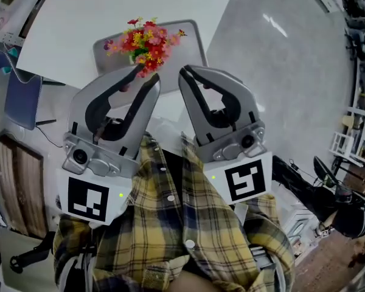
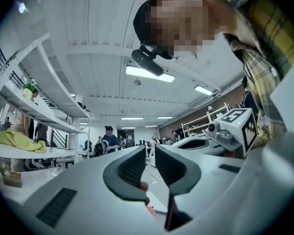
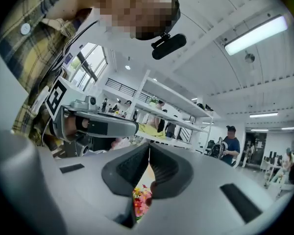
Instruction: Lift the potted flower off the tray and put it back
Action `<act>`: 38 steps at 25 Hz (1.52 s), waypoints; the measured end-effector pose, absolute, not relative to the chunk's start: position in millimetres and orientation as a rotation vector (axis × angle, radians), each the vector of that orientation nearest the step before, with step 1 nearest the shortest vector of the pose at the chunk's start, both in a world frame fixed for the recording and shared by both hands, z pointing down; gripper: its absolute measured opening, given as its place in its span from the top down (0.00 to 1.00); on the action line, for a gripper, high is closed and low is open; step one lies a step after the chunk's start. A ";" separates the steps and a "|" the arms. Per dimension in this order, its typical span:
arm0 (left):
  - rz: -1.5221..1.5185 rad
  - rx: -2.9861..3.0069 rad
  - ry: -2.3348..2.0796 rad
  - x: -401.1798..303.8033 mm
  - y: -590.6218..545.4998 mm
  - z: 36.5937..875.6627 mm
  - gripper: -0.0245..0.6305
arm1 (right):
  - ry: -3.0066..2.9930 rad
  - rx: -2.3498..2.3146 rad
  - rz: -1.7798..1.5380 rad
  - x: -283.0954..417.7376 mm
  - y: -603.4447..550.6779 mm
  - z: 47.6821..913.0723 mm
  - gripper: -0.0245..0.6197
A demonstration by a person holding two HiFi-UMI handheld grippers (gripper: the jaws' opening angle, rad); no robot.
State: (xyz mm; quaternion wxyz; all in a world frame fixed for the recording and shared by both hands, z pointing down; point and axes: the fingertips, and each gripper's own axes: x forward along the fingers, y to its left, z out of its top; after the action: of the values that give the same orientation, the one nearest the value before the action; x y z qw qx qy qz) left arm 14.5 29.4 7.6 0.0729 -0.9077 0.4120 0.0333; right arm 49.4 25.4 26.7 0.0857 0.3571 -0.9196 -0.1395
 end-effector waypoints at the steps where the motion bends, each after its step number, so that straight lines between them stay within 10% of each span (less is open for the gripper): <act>1: 0.116 -2.709 1.246 15.4 31.7 2.3 0.87 | -2.741 1.076 -0.433 49.8 27.1 22.1 0.96; 38: 0.058 -2.657 1.214 40.1 64.4 -0.6 0.95 | -2.722 1.152 -0.393 54.5 52.9 16.1 0.97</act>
State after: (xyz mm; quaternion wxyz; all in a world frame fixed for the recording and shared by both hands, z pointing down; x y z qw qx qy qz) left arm 40.1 64.4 -0.6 0.1097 -0.9038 0.4131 0.0197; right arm 54.5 52.9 16.1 0.0798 0.3851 -0.9100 -0.1314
